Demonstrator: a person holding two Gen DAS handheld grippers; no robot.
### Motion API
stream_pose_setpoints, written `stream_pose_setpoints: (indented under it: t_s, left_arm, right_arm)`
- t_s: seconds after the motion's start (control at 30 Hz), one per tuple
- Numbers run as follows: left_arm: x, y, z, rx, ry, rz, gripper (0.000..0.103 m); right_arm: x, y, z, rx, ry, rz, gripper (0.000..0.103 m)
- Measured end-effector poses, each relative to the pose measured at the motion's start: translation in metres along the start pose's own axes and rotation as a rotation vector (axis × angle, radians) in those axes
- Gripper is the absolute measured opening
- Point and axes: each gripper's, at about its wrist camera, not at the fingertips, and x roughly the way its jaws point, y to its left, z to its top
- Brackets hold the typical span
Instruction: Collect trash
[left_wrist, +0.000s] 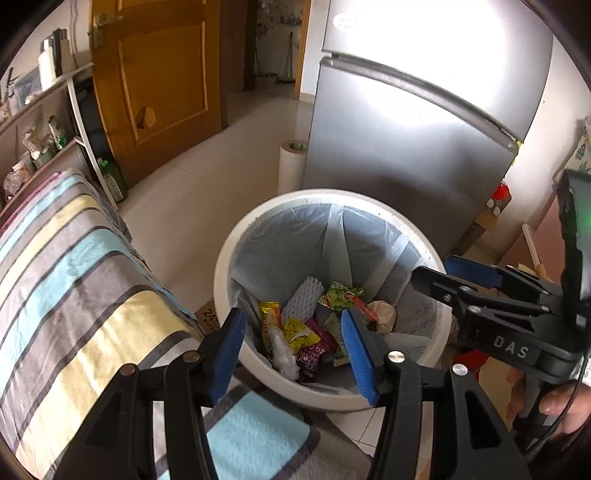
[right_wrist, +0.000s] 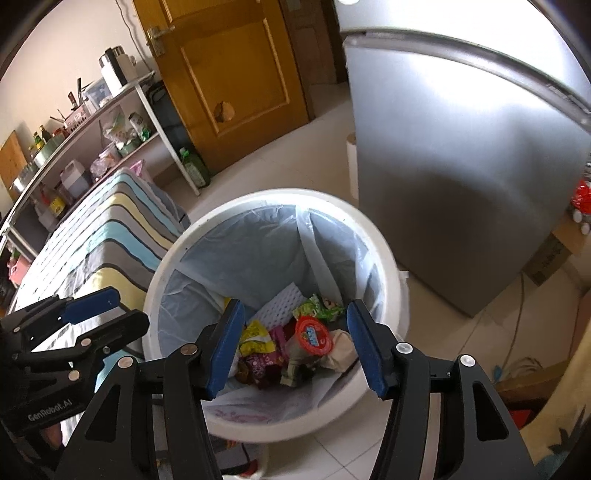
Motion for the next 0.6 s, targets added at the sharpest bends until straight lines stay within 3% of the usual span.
stream_pose_setpoints:
  t_s: [0.43,0.6]
  left_arm:
    - [-0.063,-0.014,-0.034,0.032,-0.186,0.065,0.068]
    - [-0.078,-0.021,-0.046,0.046,-0.237,0.097,0.071]
  right_arm:
    - [-0.098,0.030,-0.050,-0.019,-0.255,-0.094,0.059]
    - [-0.117,0.041,-0.067,-0.023,-0.299,-0.125,0.059]
